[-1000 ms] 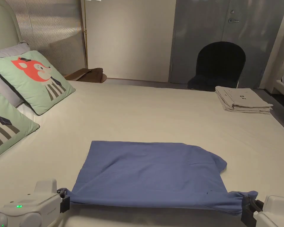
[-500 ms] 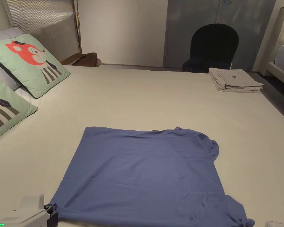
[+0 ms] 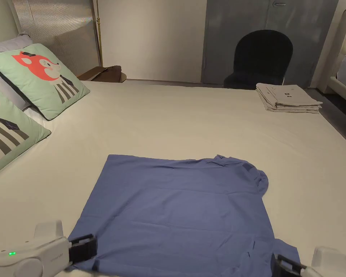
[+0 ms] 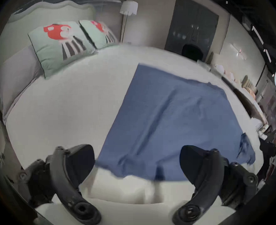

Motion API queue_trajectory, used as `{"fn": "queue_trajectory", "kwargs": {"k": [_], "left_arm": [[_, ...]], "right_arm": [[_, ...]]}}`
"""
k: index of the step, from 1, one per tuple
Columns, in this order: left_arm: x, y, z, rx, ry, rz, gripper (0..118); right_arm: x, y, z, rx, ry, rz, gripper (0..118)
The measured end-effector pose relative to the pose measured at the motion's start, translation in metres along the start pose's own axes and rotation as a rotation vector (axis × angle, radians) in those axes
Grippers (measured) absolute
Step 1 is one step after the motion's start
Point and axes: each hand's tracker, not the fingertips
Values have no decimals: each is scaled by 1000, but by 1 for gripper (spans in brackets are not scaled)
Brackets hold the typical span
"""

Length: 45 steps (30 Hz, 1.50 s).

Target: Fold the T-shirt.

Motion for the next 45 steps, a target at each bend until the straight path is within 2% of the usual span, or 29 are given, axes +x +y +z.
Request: {"fn": "queue_trajectory", "kwargs": {"k": [1, 6, 13, 15, 16, 17, 18, 19, 20, 33, 39, 45], "left_arm": [[7, 8, 6, 54, -12, 1, 106], [48, 45, 33, 233, -73, -50, 106], [96, 67, 68, 477, -52, -190, 106], [104, 67, 75, 508, -64, -222, 104], [106, 68, 76, 533, -77, -238, 99], [109, 68, 79, 546, -88, -256, 80], [112, 66, 82, 562, -94, -272, 60], [116, 66, 83, 566, -91, -286, 31], [116, 67, 82, 563, -87, -296, 0], [99, 61, 64, 511, -66, -313, 0], [56, 45, 38, 232, -8, -304, 0], [0, 18, 8, -45, -14, -177, 0]], "right_arm": [[-6, 10, 4, 55, 6, 1, 101], [-34, 54, 21, 223, 30, 37, 101], [-66, 85, 47, 425, 2, 107, 100], [-71, 87, 52, 460, -22, 127, 86], [-74, 87, 54, 484, -36, 143, 71], [-76, 88, 56, 501, -49, 153, 43], [-78, 87, 57, 517, -59, 171, 22], [-79, 88, 57, 520, -64, 180, 5], [-80, 88, 57, 521, -66, 183, 0], [-73, 86, 57, 538, -51, 136, 0], [-67, 79, 55, 502, -30, 98, 0], [-62, 73, 48, 468, -43, 116, 0]]}}
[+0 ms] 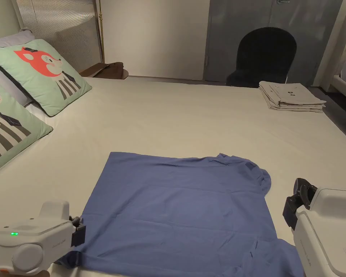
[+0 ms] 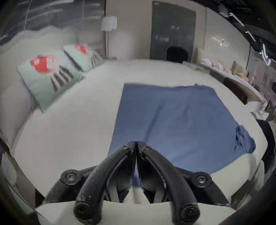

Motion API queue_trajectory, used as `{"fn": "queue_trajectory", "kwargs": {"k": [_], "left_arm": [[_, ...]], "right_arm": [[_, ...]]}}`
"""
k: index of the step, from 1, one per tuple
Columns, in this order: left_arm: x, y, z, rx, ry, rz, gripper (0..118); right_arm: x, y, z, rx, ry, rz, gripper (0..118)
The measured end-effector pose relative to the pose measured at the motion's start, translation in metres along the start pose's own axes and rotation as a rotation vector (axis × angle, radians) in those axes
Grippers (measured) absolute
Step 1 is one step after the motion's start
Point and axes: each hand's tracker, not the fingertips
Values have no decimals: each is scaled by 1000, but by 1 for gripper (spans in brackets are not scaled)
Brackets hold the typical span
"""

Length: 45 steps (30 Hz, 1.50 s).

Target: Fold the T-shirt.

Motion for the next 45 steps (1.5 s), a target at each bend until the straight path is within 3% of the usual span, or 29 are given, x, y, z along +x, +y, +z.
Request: {"fn": "queue_trajectory", "kwargs": {"k": [3, 4, 6, 7, 8, 9, 15, 16, 18, 19, 25, 26, 27, 29, 30, 31, 39, 40, 42, 43, 44, 45], "left_arm": [[-16, -17, -11, -85, 24, 21, 1], [-20, -21, -14, -108, 24, 24, 6], [-27, -27, -16, -119, 26, 48, 64], [-28, -29, -16, -129, 25, 61, 88], [-30, -31, -18, -148, 23, 73, 105], [-31, -32, -20, -156, 20, 75, 105], [-26, -40, -35, -176, 38, 48, 101], [-26, -42, -36, -174, 22, 43, 90], [-22, -44, -40, -186, 0, 15, 25], [-12, -46, -36, -196, -38, 16, 11], [-4, -43, -28, -162, -13, 3, 7], [-3, -42, -26, -158, -12, 3, 6], [-1, -40, -22, -153, -13, 1, 6], [1, -39, -18, -146, -14, -2, 6], [2, -38, -17, -144, -15, -2, 6], [3, -37, -16, -143, -17, -2, 6], [3, -37, -16, -152, -16, 3, 6], [3, -37, -16, -152, -16, 7, 6], [4, -38, -15, -152, -18, 14, 6], [2, -37, -17, -152, -18, 17, 6], [2, -37, -17, -154, -19, 19, 6], [2, -37, -16, -154, -19, 19, 6]], "right_arm": [[1, -4, -1, -12, 6, -3, 0], [1, -5, -2, -14, 6, -3, 0], [1, -7, -3, -22, 4, 9, 0], [1, -8, -3, -24, 4, 11, 0], [2, -8, -4, -26, 6, 8, 0], [2, -8, -4, -29, 6, 7, 0], [3, -13, -4, -47, 10, 12, 0], [3, -14, -3, -51, 9, 15, 0], [5, -17, -2, -59, 5, 22, 0], [7, -19, -1, -65, 4, 24, 0], [28, -46, -3, -251, 3, -28, 0], [32, -54, -3, -289, -2, -39, 8], [37, -65, -3, -336, -9, -56, 24], [45, -87, -2, -439, -13, -67, 79], [48, -97, -2, -487, -15, -75, 94], [51, -108, -1, -532, -24, -83, 101], [48, -144, 0, -617, -16, -85, 95], [47, -146, -3, -623, -2, -83, 87], [46, -153, -9, -662, 35, -97, 57], [45, -155, -12, -691, 45, -103, 50], [45, -155, -12, -707, 44, -103, 50], [45, -154, -10, -699, 44, -103, 25]]}}
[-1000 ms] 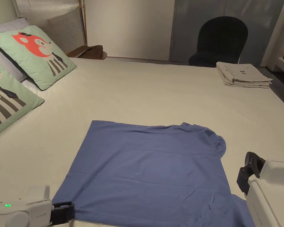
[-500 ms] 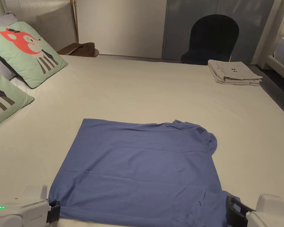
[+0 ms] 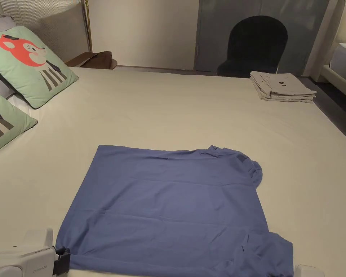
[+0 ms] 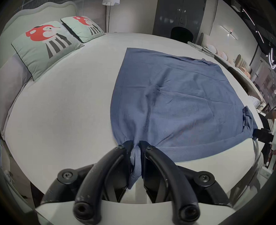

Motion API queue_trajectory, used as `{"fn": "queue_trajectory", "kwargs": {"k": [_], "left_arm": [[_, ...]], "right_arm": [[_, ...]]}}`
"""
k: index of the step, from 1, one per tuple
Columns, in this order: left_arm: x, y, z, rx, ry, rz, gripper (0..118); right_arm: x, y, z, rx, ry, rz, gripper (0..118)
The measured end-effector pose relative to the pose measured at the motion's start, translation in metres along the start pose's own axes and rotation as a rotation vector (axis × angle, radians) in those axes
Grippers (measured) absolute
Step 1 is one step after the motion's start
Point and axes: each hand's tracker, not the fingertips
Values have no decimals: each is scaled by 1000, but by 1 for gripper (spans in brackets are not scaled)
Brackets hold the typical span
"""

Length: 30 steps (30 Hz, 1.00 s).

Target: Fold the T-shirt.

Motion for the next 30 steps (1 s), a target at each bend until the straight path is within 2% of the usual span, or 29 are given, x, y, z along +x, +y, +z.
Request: {"fn": "queue_trajectory", "kwargs": {"k": [1, 9, 16, 23, 30], "left_arm": [[0, 0, 1, 2, -1, 2, 7], [-6, 18, 9, 62, -37, 83, 7], [-5, 75, 0, 145, -25, 106, 6], [0, 133, -48, 160, -2, 113, 6], [11, 163, -115, 91, 63, 36, 6]], "right_arm": [[0, 1, 6, 45, 29, 3, 6], [-6, 33, 24, 125, 37, 33, 6], [-25, 103, 9, 246, 38, 68, 6], [-37, 160, -49, 247, -8, 64, 6], [-41, 185, -122, 162, -58, 93, 6]]}}
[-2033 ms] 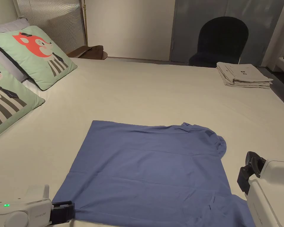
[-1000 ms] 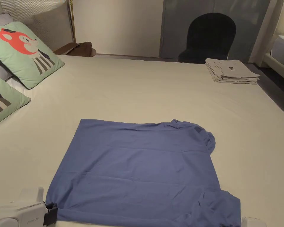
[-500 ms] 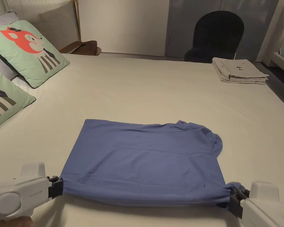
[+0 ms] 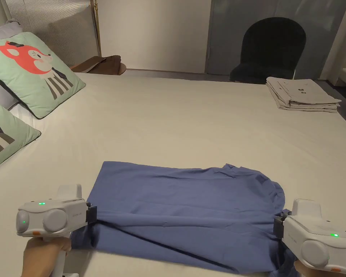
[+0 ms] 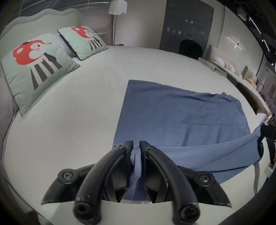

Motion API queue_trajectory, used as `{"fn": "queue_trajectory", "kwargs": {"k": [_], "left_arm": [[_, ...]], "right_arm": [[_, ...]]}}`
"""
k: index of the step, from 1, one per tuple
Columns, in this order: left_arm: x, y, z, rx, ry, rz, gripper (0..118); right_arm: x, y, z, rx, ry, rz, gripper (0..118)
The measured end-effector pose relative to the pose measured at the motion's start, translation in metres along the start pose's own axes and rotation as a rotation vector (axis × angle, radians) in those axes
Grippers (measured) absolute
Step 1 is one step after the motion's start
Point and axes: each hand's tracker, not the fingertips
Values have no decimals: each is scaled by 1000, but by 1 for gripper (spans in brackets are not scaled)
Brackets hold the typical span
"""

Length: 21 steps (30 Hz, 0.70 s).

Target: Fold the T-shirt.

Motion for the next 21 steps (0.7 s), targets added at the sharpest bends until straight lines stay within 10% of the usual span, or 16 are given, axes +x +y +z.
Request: {"fn": "queue_trajectory", "kwargs": {"k": [13, 15, 18, 21], "left_arm": [[3, 0, -41, -99, 27, 18, 9], [3, 7, -35, -115, 33, 55, 34], [4, 14, -15, -57, -1, 108, 103], [16, 22, 35, 89, -54, 114, 107]], "right_arm": [[4, -7, -49, -128, -27, 26, 6], [4, 0, -38, -107, -11, 12, 22], [5, 14, -8, -16, 32, -5, 87], [2, 29, 38, 119, 50, -15, 98]]}}
